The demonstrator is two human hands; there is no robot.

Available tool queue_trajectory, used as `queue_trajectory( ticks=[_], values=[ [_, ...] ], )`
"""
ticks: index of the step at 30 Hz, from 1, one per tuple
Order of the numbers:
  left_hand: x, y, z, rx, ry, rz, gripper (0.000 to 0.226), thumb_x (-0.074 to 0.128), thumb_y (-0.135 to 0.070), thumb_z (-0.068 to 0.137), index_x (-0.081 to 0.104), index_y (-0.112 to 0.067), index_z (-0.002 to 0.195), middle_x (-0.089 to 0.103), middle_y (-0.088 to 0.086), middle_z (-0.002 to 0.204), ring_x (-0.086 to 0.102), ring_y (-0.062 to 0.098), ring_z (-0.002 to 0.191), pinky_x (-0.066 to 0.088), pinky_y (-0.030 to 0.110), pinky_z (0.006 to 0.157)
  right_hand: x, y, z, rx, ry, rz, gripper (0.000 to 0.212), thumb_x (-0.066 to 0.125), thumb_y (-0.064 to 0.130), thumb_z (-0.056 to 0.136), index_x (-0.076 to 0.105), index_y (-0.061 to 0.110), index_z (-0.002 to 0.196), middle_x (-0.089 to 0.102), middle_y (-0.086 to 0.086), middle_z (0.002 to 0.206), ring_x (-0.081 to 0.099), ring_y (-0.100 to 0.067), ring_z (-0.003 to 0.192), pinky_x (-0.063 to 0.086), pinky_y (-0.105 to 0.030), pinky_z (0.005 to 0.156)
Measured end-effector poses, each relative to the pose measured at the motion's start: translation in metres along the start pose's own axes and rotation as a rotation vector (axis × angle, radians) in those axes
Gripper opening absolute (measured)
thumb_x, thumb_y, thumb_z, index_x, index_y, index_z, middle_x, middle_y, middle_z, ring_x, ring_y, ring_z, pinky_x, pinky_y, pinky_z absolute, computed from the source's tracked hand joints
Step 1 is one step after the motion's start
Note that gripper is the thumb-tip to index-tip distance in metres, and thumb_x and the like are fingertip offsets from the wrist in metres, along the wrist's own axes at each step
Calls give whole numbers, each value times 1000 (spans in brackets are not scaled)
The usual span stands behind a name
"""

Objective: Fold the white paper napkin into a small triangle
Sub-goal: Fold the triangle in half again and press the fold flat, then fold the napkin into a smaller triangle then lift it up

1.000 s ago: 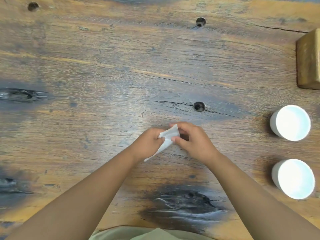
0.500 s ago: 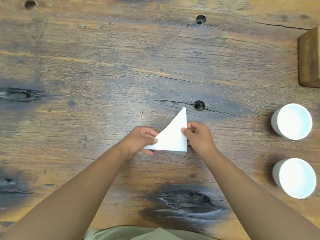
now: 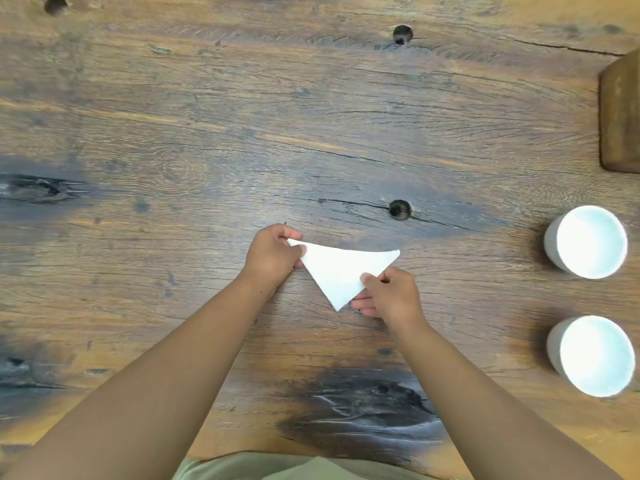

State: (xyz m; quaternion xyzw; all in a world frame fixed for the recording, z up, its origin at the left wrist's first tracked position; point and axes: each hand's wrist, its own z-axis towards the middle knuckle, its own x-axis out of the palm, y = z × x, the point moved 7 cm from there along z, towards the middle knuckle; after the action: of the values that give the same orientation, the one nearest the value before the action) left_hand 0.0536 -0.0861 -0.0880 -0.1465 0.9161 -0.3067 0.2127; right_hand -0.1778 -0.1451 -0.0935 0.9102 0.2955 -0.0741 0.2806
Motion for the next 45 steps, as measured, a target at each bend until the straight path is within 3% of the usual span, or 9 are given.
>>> queue_trajectory(
  ticks=[5, 8, 11, 17, 23, 33, 38, 41, 45],
  values=[
    [2, -7, 7, 78, -100, 47, 21, 63, 2, 87, 64, -17, 97, 55, 3, 72, 55, 19, 67, 51, 36, 71, 8, -1, -17, 64, 171, -225, 27, 55, 31, 98, 65, 8, 89, 75, -4, 68, 74, -20, 61, 59, -32, 59],
    [3, -15, 10, 164, -115, 192, 23, 63, -1, 87, 64, -20, 100, 48, -5, 66, 49, 10, 59, 39, 25, 56, 5, 30, -28, -388, 97, -871, 29, 52, 32, 95, 59, 14, 74, 66, 2, 64, 65, -21, 59, 51, -32, 55],
    [5, -24, 15, 231, -97, 289, 25, 63, -3, 87, 64, -22, 104, 50, -6, 69, 51, 11, 65, 36, 25, 57, 3, 59, -45, -746, -58, -1008, 17, 50, 27, 95, 53, 17, 82, 59, 1, 70, 57, -25, 62, 40, -32, 49],
    [12, -39, 24, 322, 1, 421, 32, 61, -3, 88, 63, -26, 110, 54, -7, 75, 52, 5, 68, 34, 18, 54, -3, 64, -47, -935, -96, -967, 28, 59, 11, 89, 66, 9, 116, 63, -6, 114, 58, -28, 105, 52, -40, 82],
    [25, -61, 34, 387, 58, 447, 36, 62, -1, 88, 60, -20, 119, 52, -7, 75, 52, 11, 71, 34, 11, 58, 9, 26, -44, -836, 60, -1176, 52, 51, 23, 95, 42, 14, 146, 35, -11, 154, 31, -28, 142, 33, -44, 115],
    [78, -77, 32, 358, 168, 328, 30, 54, 3, 88, 65, -17, 107, 63, -11, 72, 58, 9, 66, 43, 9, 54, 57, -8, -86, -809, 351, -1077, 59, 41, 26, 97, 24, 17, 152, 17, -11, 161, 31, -34, 138, 36, -45, 113],
    [87, -83, 8, 396, 218, 260, 38, 39, 10, 91, 64, -9, 112, 67, 5, 101, 66, 19, 91, 54, 33, 88, 66, -5, -80, -752, 374, -910, 59, 43, 26, 98, 25, 19, 154, 9, -6, 165, 20, -27, 146, 29, -38, 117],
    [64, -83, -5, 500, 67, 251, 39, 40, 10, 92, 63, -9, 117, 65, 5, 117, 61, 15, 108, 46, 28, 98, 65, -6, -70, -648, 457, -687, 59, 50, 30, 95, 31, 32, 151, 5, 16, 164, 19, 3, 144, 22, -20, 116],
    [34, -62, -31, 672, -45, 443, 34, 49, 9, 87, 65, -6, 113, 60, 6, 112, 56, 20, 104, 45, 31, 92, 52, 13, -54, -527, 431, -300, 45, 54, 14, 89, 59, 33, 129, 55, 13, 137, 58, 5, 111, 48, -24, 98]
  ],
)
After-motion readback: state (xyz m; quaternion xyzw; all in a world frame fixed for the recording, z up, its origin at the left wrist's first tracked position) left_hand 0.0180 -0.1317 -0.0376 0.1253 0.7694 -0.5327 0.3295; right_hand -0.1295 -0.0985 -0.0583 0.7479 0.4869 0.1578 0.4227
